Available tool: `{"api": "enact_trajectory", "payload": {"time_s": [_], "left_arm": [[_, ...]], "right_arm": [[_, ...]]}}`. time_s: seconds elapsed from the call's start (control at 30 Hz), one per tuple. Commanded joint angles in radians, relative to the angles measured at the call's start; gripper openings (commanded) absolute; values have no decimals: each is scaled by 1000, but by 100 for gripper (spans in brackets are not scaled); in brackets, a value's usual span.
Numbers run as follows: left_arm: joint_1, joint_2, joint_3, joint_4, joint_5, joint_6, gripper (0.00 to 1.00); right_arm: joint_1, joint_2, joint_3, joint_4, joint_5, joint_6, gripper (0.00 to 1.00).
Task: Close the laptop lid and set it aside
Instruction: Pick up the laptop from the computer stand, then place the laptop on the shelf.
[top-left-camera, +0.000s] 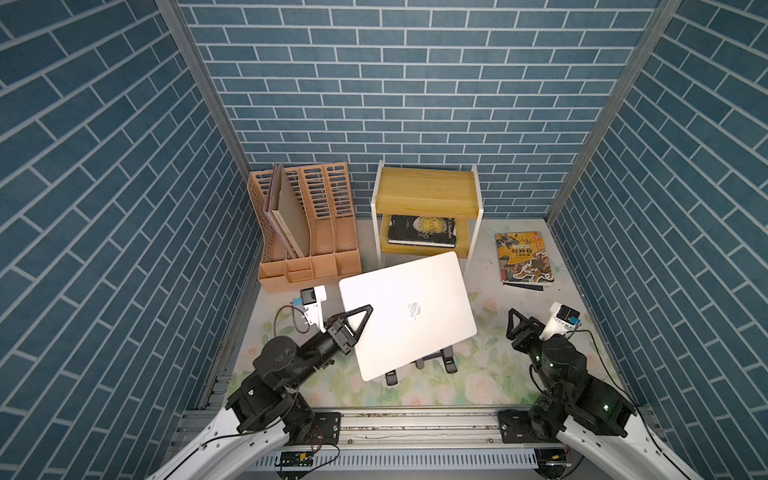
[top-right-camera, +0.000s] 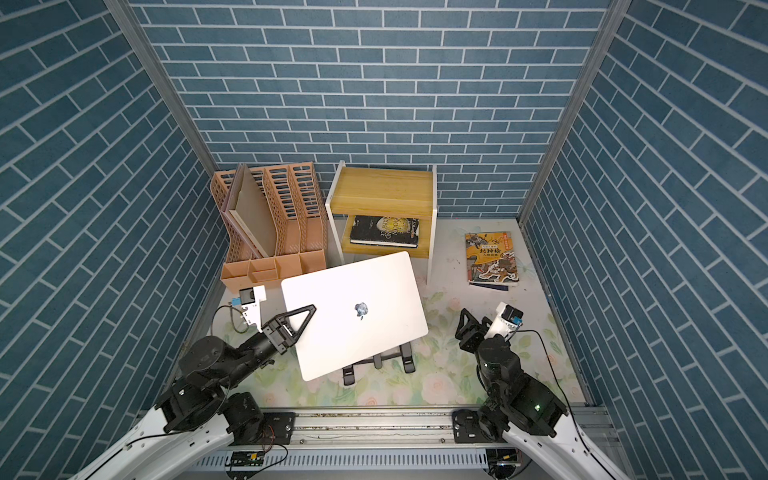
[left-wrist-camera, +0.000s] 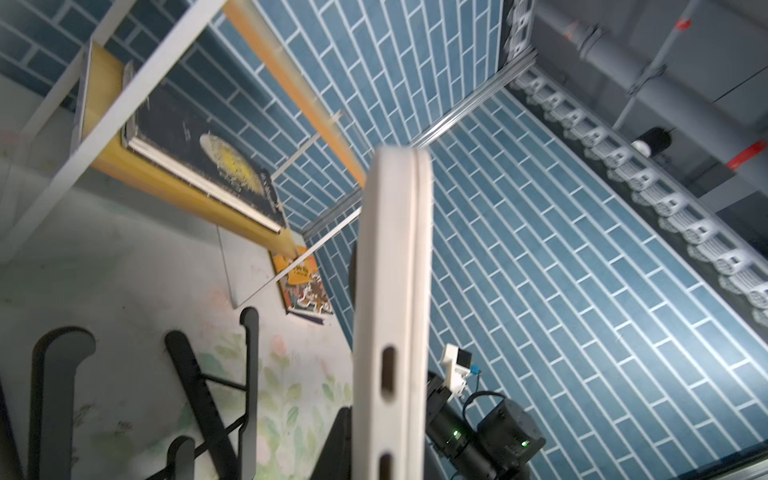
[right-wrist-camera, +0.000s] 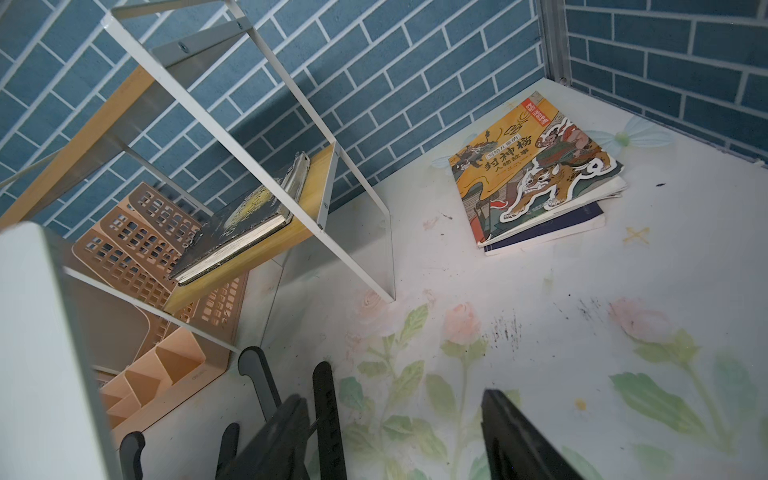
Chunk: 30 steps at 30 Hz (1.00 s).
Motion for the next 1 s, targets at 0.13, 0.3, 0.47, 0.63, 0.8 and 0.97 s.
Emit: {"api": "enact_trajectory", "payload": {"time_s": [0.13,0.3,0.47,0.63,0.8,0.97], "left_arm": [[-3,-35,132,381,-186,-100,0],[-3,37,159,563,-322,-131,0],[-3,215,231,706,-425,-138,0],[-3,427,288,867,-581,-147,0],[-4,633,359,1002,-684,-161,0],[-24,815,448,1056,-782,-183,0]], "right_arm": [[3,24,5,-7,35,9,70],[3,36,1,41,22,20,70],[3,56,-13,115,-23,25,71],[3,84,-11,151,-59,46,72],[3,84,-26,210,-107,60,72],[3,86,-41,260,-158,98,73]]}}
